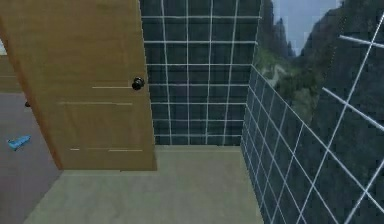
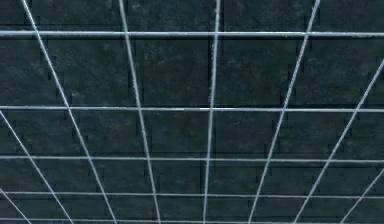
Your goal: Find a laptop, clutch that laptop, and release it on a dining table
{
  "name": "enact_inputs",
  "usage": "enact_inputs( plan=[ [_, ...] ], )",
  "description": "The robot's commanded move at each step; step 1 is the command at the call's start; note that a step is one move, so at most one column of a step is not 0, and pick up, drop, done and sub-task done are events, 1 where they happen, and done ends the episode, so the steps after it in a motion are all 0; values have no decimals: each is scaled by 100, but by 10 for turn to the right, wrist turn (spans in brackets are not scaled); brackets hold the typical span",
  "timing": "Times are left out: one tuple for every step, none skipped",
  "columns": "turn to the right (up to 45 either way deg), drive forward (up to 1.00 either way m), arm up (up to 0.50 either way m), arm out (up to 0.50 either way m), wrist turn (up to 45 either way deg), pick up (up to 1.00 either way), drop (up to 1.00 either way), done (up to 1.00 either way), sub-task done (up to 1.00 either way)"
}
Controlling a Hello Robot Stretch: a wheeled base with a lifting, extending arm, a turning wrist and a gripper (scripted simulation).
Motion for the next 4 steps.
enact_inputs(
  plan=[
    [30,0,0,0,0,0,0,0,0],
    [0,25,0,0,0,0,0,0,0],
    [-180,0,0,0,0,0,0,0,0],
    [0,45,0,0,0,0,0,0,0]
  ],
)
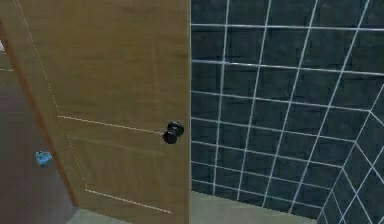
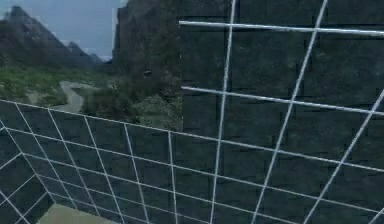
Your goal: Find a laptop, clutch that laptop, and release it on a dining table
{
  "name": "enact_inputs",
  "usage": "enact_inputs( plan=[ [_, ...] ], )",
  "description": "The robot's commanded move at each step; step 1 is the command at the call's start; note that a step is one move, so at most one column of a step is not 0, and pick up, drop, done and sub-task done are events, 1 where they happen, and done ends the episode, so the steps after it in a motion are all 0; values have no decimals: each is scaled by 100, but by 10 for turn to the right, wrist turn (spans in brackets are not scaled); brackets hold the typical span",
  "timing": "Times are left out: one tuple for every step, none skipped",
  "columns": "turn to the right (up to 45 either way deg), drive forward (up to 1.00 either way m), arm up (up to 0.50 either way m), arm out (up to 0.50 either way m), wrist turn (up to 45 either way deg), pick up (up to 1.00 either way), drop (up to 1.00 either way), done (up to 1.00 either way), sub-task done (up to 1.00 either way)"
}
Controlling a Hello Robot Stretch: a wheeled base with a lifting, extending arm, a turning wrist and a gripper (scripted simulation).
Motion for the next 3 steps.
enact_inputs(
  plan=[
    [-450,0,0,0,0,0,0,0,0],
    [-120,0,0,0,0,0,0,0,0],
    [0,100,0,0,0,0,0,0,0]
  ],
)
